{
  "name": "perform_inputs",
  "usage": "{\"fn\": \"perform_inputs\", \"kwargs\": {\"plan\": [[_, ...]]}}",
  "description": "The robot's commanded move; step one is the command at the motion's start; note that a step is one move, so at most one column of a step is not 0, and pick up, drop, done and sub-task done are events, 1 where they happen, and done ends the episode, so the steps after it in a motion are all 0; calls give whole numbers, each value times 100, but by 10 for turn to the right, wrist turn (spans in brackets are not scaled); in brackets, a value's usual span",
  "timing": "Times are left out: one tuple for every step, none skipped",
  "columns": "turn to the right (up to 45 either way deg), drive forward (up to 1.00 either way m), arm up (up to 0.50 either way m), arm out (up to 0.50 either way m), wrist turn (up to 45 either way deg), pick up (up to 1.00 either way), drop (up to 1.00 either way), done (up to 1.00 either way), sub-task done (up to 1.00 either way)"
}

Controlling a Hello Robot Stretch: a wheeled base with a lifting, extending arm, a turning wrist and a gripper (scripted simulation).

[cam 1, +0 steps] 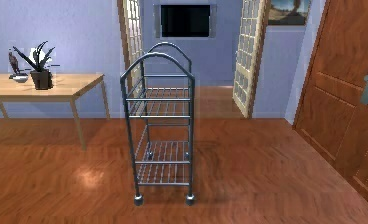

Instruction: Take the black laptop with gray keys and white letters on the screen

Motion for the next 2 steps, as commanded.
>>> {"fn": "perform_inputs", "kwargs": {"plan": [[0,0,50,0,0,0,0,0,0],[0,0,34,0,0,0,0,0,0]]}}
